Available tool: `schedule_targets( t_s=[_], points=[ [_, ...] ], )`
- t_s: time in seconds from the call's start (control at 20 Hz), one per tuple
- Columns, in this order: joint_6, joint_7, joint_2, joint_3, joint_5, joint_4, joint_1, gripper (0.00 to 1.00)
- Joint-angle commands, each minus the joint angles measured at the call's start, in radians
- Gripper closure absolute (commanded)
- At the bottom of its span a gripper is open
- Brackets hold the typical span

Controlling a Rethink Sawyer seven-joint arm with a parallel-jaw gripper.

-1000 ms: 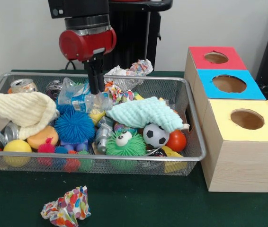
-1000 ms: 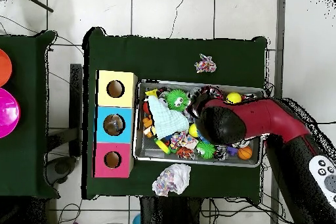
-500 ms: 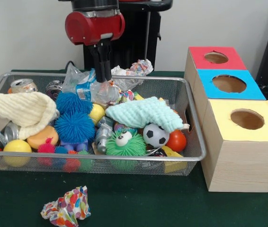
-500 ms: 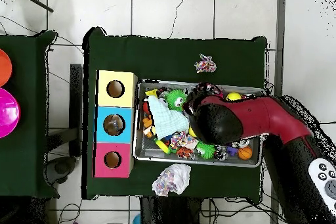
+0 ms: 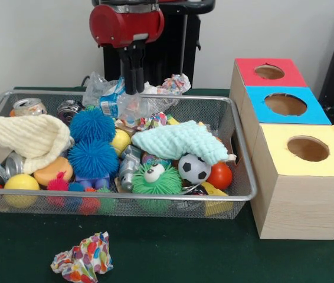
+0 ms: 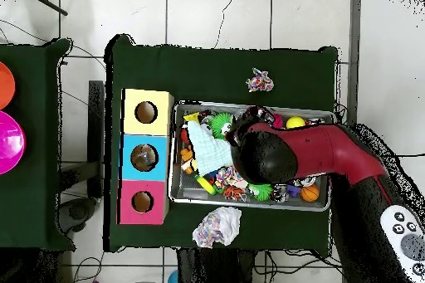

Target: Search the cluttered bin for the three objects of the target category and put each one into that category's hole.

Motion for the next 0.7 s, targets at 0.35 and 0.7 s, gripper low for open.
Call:
schedule_targets(
  t_s=[0.35, 0.7],
  points=[
    [0.012, 0.276, -0.032, -0.185, 0.069, 0.093, 0.099, 1.0],
    [-0.017, 0.294, -0.039, -0.253, 0.098, 0.097, 0.154, 1.0]
  ],
)
